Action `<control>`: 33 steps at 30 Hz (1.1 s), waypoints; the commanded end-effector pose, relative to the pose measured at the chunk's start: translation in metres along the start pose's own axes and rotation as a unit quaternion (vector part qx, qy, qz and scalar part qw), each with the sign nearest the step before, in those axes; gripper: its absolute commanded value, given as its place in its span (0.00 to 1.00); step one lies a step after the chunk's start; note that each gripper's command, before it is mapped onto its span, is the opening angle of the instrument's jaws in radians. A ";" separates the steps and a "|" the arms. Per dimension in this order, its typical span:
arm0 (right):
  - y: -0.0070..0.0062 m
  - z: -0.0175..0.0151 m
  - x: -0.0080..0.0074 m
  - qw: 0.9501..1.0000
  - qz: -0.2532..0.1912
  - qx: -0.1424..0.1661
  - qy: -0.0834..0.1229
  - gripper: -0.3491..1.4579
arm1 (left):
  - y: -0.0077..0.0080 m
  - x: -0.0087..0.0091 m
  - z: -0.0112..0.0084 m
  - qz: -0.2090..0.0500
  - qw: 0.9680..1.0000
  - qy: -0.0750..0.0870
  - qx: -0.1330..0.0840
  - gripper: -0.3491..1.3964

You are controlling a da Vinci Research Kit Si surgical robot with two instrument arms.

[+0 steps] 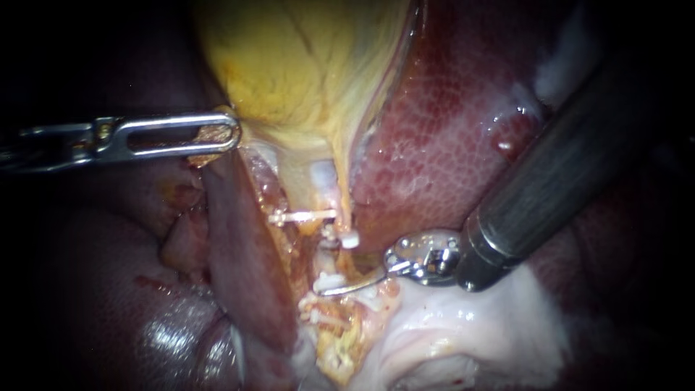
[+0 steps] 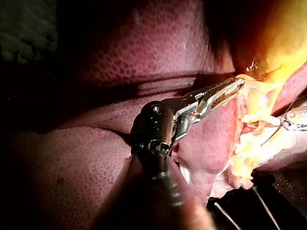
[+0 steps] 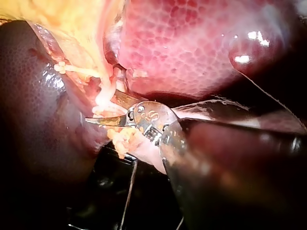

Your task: Go to the cutting position right tube

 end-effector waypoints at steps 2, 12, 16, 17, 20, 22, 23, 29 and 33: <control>0.0001 0.0004 0.0002 1.000 -0.004 0.008 -0.003 0.96 | 0.0001 0.0001 0.0004 0.000 1.000 0.002 0.001 0.00; 0.0001 0.0020 0.0005 1.000 -0.004 0.025 -0.008 0.95 | 0.0002 0.0006 0.0015 0.002 1.000 0.006 0.001 0.00; 0.0002 0.0020 0.0006 1.000 -0.004 0.025 -0.008 0.95 | 0.0002 0.0006 0.0014 0.002 1.000 0.006 0.002 0.00; 0.0001 0.0021 0.0006 1.000 -0.004 0.025 -0.008 0.95 | 0.0002 0.0006 0.0014 0.002 1.000 0.006 0.002 0.00; 0.0002 0.0021 0.0007 1.000 -0.004 0.025 -0.008 0.95 | 0.0002 0.0006 0.0014 0.002 1.000 0.006 0.002 0.00; 0.0002 0.0022 0.0007 1.000 -0.001 0.024 -0.008 0.95 | 0.0003 0.0006 0.0013 0.002 1.000 0.006 0.002 0.00; 0.0002 0.0022 0.0007 1.000 -0.001 0.024 -0.008 0.95 | 0.0003 0.0006 0.0013 0.002 1.000 0.007 0.002 0.00; 0.0002 0.0022 0.0007 1.000 -0.001 0.024 -0.008 0.95 | 0.0003 0.0006 0.0013 0.002 1.000 0.007 0.002 0.00; 0.0002 0.0022 0.0007 1.000 -0.001 0.024 -0.008 0.95 | 0.0002 0.0006 0.0013 0.002 1.000 0.007 0.002 0.00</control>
